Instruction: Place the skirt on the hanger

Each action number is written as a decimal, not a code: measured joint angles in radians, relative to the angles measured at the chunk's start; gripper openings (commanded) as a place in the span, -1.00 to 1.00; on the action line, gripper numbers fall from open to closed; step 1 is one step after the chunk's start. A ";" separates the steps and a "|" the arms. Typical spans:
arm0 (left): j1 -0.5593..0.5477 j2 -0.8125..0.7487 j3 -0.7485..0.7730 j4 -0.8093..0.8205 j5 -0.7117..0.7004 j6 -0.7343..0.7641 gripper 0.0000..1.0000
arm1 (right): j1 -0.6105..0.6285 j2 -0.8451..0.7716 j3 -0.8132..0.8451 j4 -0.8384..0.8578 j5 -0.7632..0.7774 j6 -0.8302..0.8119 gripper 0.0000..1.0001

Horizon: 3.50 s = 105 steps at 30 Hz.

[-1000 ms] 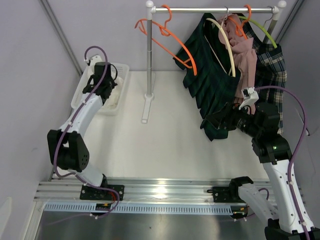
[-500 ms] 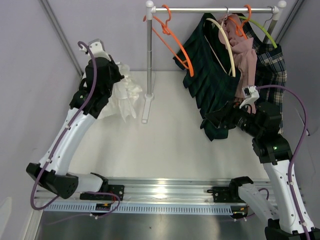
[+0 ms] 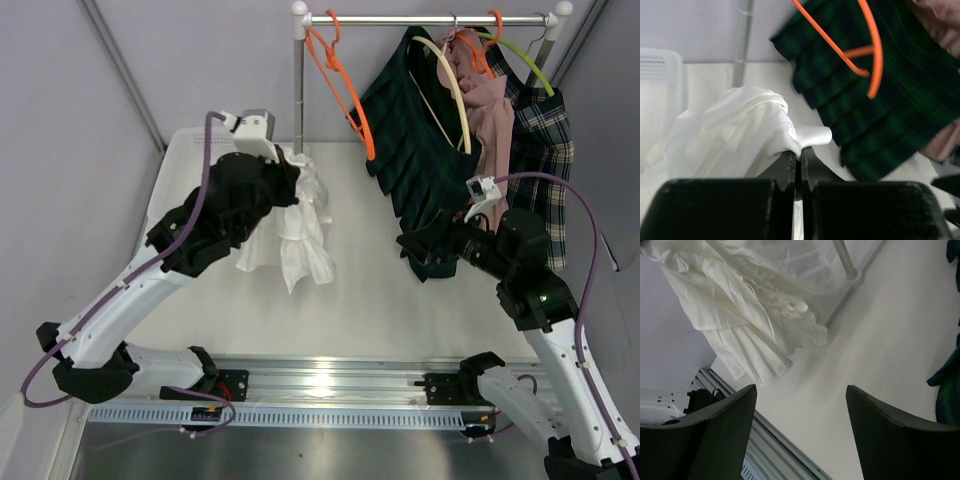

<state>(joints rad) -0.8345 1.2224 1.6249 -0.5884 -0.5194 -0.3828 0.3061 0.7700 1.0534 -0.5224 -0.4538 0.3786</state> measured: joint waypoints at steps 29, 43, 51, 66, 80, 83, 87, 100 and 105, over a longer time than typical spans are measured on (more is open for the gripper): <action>-0.202 -0.043 -0.557 0.011 0.081 -0.189 -1.00 | 0.489 0.227 -0.440 0.224 0.409 0.263 0.04; -0.109 -0.105 -0.797 0.117 0.158 -0.249 -0.35 | 0.567 0.319 -0.443 0.240 0.571 0.299 0.17; -0.012 -0.122 -0.905 0.156 0.230 -0.268 0.36 | 0.568 0.345 -0.439 0.234 0.594 0.299 0.18; 0.003 -0.218 -0.827 0.128 0.263 -0.210 0.47 | 0.567 0.396 -0.373 0.179 0.649 0.275 0.17; 0.004 -0.261 -0.718 0.092 0.283 -0.141 0.49 | 0.568 0.355 -0.216 0.086 0.652 0.251 0.23; 0.004 -0.254 -0.719 0.093 0.288 -0.140 0.49 | 0.566 0.349 -0.087 0.065 0.663 0.216 0.24; 0.004 -0.254 -0.718 0.094 0.288 -0.136 0.50 | 0.548 0.369 0.088 0.060 0.677 0.165 0.30; 0.005 -0.228 -0.616 0.078 0.282 -0.102 0.49 | 0.345 0.694 0.686 0.106 0.629 0.026 0.71; 0.021 -0.248 -0.513 0.026 0.190 -0.082 0.20 | 0.340 0.811 0.834 0.161 0.613 -0.016 0.72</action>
<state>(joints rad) -0.8135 0.9749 1.1118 -0.5629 -0.3294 -0.4648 0.6456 1.5814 1.8877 -0.3614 0.1596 0.3630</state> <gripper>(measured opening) 0.702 0.854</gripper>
